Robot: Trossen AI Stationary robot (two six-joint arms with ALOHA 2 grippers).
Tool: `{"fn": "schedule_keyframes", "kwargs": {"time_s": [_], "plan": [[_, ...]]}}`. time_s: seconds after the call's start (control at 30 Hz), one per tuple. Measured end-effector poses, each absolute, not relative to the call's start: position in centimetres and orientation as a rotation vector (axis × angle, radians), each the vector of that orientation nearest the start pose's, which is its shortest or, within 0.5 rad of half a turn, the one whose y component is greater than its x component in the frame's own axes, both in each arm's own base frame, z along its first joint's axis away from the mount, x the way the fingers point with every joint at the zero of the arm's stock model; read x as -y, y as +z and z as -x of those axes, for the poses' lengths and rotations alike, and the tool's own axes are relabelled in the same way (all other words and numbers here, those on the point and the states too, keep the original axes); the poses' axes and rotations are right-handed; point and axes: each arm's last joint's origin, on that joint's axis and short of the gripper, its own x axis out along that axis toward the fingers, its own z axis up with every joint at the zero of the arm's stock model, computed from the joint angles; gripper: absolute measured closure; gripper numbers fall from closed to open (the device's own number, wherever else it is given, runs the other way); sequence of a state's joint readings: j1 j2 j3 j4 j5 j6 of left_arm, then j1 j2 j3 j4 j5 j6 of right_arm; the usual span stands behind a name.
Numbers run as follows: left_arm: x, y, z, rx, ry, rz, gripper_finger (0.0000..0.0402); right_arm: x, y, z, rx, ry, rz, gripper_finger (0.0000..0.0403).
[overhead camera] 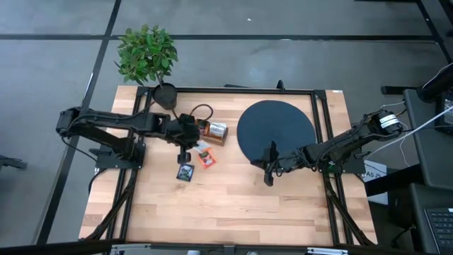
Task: Pick & Place Tea
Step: Put the white tea bag into the right section of the wooden organizer
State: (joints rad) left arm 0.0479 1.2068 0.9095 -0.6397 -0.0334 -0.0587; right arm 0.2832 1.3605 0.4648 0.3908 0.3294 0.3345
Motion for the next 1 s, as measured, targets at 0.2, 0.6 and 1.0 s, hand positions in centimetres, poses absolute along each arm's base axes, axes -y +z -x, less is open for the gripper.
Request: {"fn": "schedule_keyframes", "kwargs": {"time_s": [0.2, 0.6, 1.0], "plan": [[-3.0, 27.4, -23.4, -1.003, 0.111, -0.015, 0.0398, -6.0, 16.2, -24.1, -0.469, -0.124, -0.174, 0.0393], [-5.7, 29.2, -23.3, -1.035, 0.120, -0.178, 0.0398, -5.9, 16.3, -24.2, -0.457, -0.130, -0.175, 0.0382], [-5.8, 26.8, -25.4, -1.136, 0.024, -0.269, 0.0398, -5.8, 16.2, -24.1, -0.465, -0.138, -0.139, 0.0382]]}}
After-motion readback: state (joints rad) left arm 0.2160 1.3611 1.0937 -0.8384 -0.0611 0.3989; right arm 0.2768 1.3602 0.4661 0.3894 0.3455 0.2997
